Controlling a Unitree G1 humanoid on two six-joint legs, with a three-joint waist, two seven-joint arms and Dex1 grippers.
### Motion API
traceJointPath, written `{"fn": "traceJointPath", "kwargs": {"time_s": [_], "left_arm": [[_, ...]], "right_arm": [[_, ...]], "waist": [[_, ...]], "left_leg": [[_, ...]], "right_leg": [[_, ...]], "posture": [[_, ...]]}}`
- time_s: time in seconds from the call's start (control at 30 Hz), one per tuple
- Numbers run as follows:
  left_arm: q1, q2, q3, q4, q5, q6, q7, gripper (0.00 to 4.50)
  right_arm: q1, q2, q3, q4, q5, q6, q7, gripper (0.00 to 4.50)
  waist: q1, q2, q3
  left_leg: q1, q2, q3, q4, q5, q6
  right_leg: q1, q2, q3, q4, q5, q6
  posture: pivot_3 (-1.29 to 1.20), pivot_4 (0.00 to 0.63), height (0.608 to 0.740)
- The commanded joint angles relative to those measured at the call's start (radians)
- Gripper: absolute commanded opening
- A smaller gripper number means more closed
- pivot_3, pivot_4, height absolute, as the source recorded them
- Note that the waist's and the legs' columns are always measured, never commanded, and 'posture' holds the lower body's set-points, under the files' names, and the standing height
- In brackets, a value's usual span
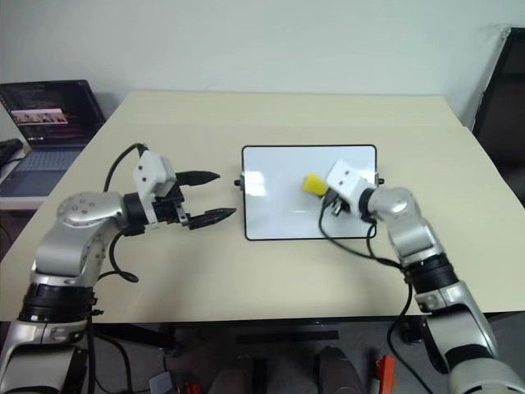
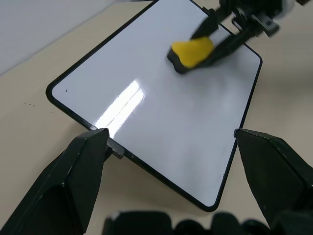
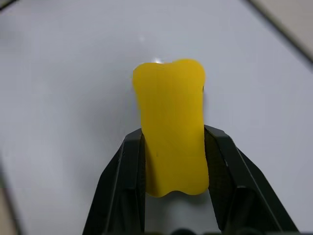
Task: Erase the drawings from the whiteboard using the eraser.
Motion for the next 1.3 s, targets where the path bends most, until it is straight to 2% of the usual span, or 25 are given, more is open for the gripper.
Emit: {"fn": "traceJointPath", "kwargs": {"time_s": [0.03,0.3,0.4,0.53,0.6,0.7,0.87,1.13,1.23,1.3], "left_arm": [[-0.003,0.007,0.021,-0.030,-0.006,-0.007,0.007,4.50],[-0.016,0.002,0.015,-0.023,-0.003,-0.008,0.007,4.50],[-0.019,0.002,0.017,-0.030,-0.008,-0.006,0.005,4.50],[-0.023,0.004,0.026,-0.049,-0.034,0.011,-0.011,4.50],[-0.018,-0.001,0.015,-0.052,-0.039,0.017,-0.023,4.50],[-0.019,-0.012,0.001,-0.041,-0.033,0.014,-0.026,4.50],[-0.045,-0.018,0.000,-0.029,-0.030,0.015,-0.028,4.50],[-0.071,-0.010,0.002,0.009,-0.020,-0.001,-0.047,4.50],[-0.077,-0.029,-0.009,0.000,-0.022,0.000,-0.042,4.50],[-0.060,-0.069,-0.048,-0.045,-0.035,0.014,-0.044,4.50]], "right_arm": [[0.051,0.003,0.052,0.005,-0.020,0.067,0.040,1.30],[0.021,0.011,-0.014,0.022,0.005,0.048,0.011,1.30],[0.028,-0.027,-0.102,-0.113,0.135,0.107,0.099,1.30],[0.052,-0.159,-0.346,-0.362,0.426,0.334,0.221,1.30],[0.095,-0.265,-0.447,-0.392,0.470,0.399,0.239,1.30],[0.165,-0.371,-0.486,-0.403,0.477,0.409,0.255,1.30],[0.200,-0.444,-0.527,-0.341,0.462,0.342,0.266,1.29],[0.212,-0.471,-0.529,-0.266,0.449,0.276,0.248,1.29],[0.202,-0.484,-0.532,-0.125,0.394,0.269,0.180,1.29],[0.162,-0.467,-0.521,0.109,0.326,0.294,0.051,1.29]], "waist": [[0.000,0.000,0.000],[0.001,0.000,0.000],[0.004,0.000,0.000],[0.022,0.002,0.002],[0.030,0.002,0.002],[0.033,0.001,0.002],[0.013,0.002,0.003],[0.011,0.002,0.003],[0.014,0.002,0.003],[0.017,0.002,0.003]], "left_leg": [[0.000,0.000,0.000,0.000,0.000,0.000],[0.001,0.000,0.000,0.001,0.002,0.001],[0.001,0.000,0.000,0.001,0.003,0.001],[-0.005,0.000,-0.001,0.001,0.003,0.001],[-0.005,0.000,-0.001,0.000,0.002,0.000],[-0.005,0.000,-0.002,-0.001,-0.001,-0.001],[-0.004,0.000,0.001,-0.001,-0.001,0.000],[-0.004,0.000,0.001,-0.001,-0.001,0.000],[-0.004,0.000,0.001,-0.001,-0.001,0.000],[-0.004,-0.001,0.002,-0.001,-0.001,0.000]], "right_leg": [[0.000,0.000,0.000,0.000,0.000,0.001],[0.001,0.001,0.001,0.000,0.002,0.003],[0.001,0.001,0.001,0.000,0.003,0.003],[-0.002,0.001,0.000,-0.002,0.003,0.003],[-0.002,0.000,-0.001,-0.002,0.003,0.000],[-0.002,-0.001,-0.003,-0.005,0.000,0.000],[-0.002,-0.001,0.000,-0.005,0.000,0.000],[-0.002,0.000,0.000,-0.005,-0.003,0.005],[-0.002,-0.001,0.000,-0.005,-0.003,0.005],[-0.002,-0.001,0.000,-0.005,-0.003,0.005]], "posture": [[0.00,0.150,0.740],[0.00,0.150,0.740],[0.00,0.150,0.740],[0.00,0.150,0.740],[0.00,0.150,0.740],[0.00,0.150,0.740],[0.00,0.150,0.740],[0.00,0.150,0.740],[0.00,0.150,0.740],[0.00,0.150,0.740]]}}
